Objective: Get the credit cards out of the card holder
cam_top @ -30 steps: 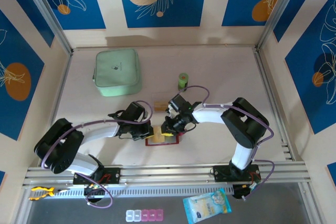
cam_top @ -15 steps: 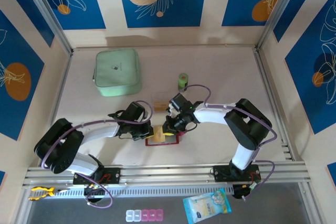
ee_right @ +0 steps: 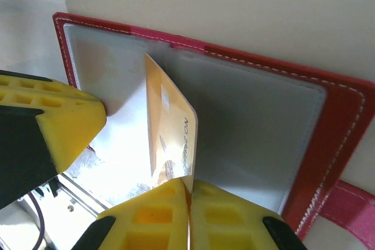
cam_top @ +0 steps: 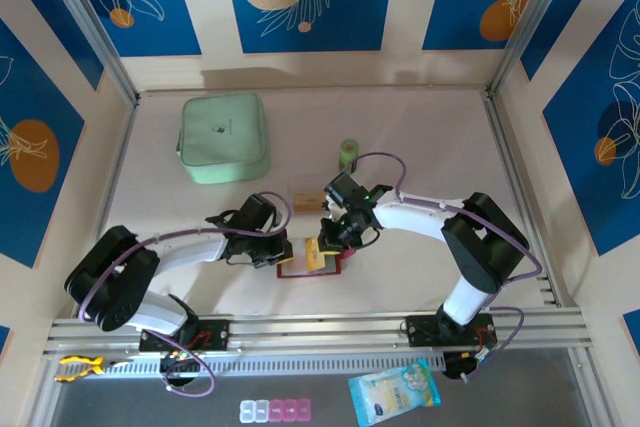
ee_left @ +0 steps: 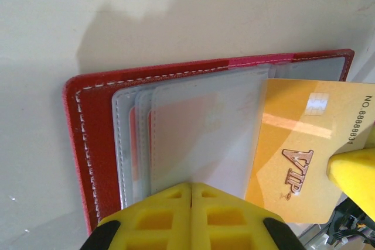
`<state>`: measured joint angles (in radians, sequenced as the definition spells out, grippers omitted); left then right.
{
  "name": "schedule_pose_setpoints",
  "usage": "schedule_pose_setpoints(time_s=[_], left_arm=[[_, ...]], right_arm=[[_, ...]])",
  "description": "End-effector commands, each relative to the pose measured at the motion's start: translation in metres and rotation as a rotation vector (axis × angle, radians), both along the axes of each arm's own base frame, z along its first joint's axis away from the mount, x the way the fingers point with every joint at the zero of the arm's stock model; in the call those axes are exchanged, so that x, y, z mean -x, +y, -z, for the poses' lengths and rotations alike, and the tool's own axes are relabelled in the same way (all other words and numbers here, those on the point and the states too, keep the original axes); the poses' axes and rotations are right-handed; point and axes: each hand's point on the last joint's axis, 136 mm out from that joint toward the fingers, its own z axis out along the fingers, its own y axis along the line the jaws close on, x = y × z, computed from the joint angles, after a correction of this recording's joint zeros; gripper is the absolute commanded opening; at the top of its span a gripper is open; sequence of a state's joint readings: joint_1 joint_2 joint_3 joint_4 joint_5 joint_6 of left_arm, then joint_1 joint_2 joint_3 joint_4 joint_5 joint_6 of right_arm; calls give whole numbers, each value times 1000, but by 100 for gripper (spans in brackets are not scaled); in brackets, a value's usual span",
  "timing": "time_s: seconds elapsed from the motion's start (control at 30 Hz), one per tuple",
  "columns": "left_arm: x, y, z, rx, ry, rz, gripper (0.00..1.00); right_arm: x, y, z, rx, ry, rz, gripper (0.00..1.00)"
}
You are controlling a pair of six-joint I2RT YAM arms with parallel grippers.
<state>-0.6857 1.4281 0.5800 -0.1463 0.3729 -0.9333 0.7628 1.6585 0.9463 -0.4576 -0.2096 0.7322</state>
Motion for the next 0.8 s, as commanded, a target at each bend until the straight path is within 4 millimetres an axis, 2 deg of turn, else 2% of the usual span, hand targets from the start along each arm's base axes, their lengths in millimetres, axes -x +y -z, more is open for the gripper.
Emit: schedule_pose_setpoints(time_s=[0.0,0.33,0.53,0.77], left_arm=[[5,7,5,-50,8,16,3],[5,6,3,-46,3,17,3],[5,6,3,-45,3,18,4],[6,6,4,-43,6,21,3]], right_arm=[[3,-10,-1,79,-8,-27,8],[4,-2,-4,108,-19,-49,8],[6,7,-7,67,1,-28,15],[13,9,-11,47,16,-3,16]])
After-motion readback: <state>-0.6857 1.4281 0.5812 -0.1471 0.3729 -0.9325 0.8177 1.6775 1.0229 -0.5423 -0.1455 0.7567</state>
